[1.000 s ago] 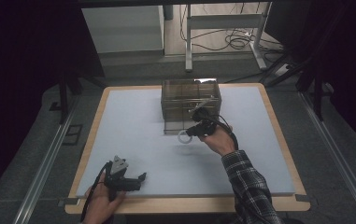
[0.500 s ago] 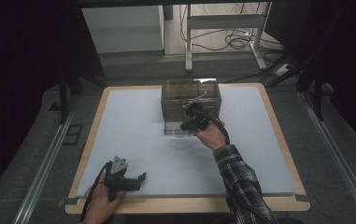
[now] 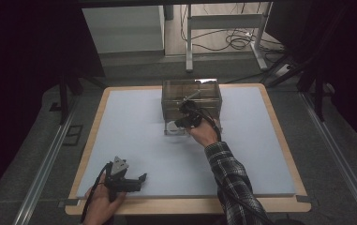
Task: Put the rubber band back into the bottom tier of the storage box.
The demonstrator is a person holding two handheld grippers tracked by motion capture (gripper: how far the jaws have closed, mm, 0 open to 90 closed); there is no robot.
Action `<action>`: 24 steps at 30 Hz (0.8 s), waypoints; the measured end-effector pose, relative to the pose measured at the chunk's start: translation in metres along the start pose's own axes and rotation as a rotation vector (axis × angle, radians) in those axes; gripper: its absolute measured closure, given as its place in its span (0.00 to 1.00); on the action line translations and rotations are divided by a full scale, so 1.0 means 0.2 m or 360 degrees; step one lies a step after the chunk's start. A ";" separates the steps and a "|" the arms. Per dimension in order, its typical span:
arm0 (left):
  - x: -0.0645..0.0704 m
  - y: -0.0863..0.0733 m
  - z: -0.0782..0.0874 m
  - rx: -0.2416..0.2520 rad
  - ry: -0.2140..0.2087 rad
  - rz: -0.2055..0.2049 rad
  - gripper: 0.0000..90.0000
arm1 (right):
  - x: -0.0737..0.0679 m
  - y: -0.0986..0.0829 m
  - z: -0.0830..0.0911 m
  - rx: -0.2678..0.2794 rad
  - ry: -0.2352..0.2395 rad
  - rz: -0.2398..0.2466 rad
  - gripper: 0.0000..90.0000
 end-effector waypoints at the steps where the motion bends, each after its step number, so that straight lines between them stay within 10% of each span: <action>1: 0.00 0.00 0.00 0.0001 0.0001 0.0000 0.00 | 0.00 0.00 -0.01 0.0004 -0.0007 -0.0002 0.90; 24: 0.00 0.00 0.00 0.0000 0.0000 0.0001 0.00 | 0.07 0.01 -0.20 -0.0018 -0.0173 -0.0042 0.90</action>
Point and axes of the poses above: each handheld gripper's, and its own axes: z roughly backward along the jaws, y roughly out of its top, x roughly to its right, the point moved 2 cm from there along -z, roughly forward along the jaws, and after that the axes turned 5 degrees about -y, right-handed, at the moved point
